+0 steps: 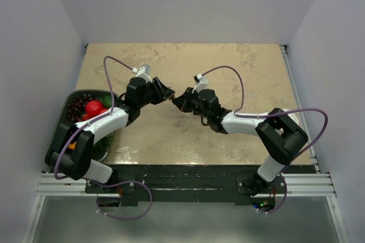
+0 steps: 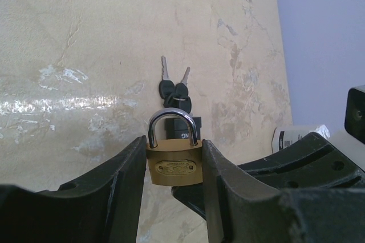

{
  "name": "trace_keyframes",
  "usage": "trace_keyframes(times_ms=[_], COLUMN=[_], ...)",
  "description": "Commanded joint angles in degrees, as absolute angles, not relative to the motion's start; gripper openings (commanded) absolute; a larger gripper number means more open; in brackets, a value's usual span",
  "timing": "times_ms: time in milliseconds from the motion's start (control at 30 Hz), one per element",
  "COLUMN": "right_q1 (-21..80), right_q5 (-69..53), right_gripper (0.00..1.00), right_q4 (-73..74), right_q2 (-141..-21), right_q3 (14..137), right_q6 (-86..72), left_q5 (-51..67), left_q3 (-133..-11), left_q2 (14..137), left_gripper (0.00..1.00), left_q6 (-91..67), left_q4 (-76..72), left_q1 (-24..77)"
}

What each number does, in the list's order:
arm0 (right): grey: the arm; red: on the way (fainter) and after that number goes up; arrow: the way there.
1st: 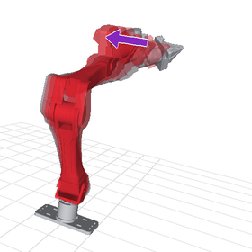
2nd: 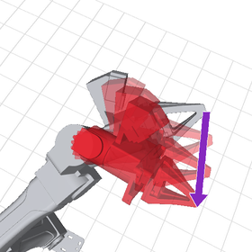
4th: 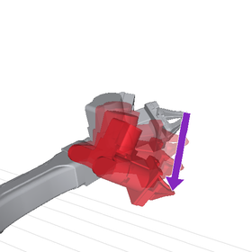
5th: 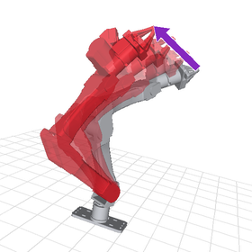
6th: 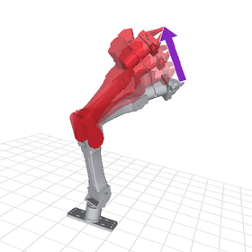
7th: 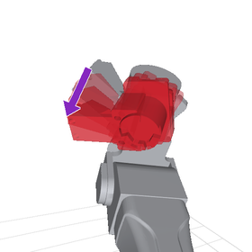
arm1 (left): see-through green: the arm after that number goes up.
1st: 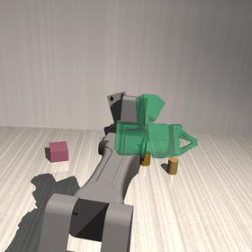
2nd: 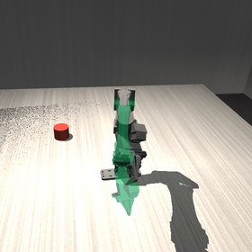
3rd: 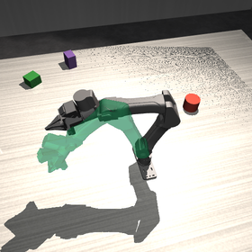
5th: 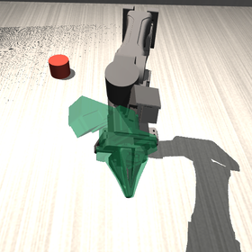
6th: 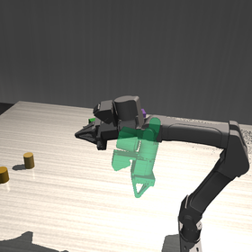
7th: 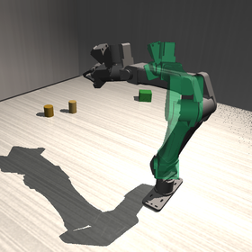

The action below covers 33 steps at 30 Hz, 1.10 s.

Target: Unlock with the key

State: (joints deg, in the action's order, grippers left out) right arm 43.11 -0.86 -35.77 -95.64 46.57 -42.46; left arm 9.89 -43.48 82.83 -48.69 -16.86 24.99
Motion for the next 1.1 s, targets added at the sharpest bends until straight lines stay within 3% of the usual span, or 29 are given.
trace_keyframes(times_ms=[0, 300, 667, 1067], right_q1=[42.7, 43.0, 45.9, 46.2], right_q5=[4.2, 1.1, 8.3, 8.7], right_gripper=[0.00, 0.00, 0.00, 0.00], right_q4=[-46.7, -54.1, -56.0, -57.0], right_q2=[-94.4, -94.7, -94.0, -94.5], right_q3=[45.9, 45.2, 43.4, 43.9], right_q6=[-41.1, -34.3, -22.9, -23.8], left_q5=[13.2, 15.9, 17.9, 17.7], left_q3=[-43.4, -44.3, -45.4, -46.1], left_q2=[82.7, 84.7, 86.3, 87.4], left_gripper=[0.00, 0.00, 0.00, 0.00], left_q6=[-49.3, -49.4, -48.9, -48.3], left_q4=[-18.0, -18.2, -18.0, -17.1], left_q1=[26.0, 27.0, 29.2, 29.3])
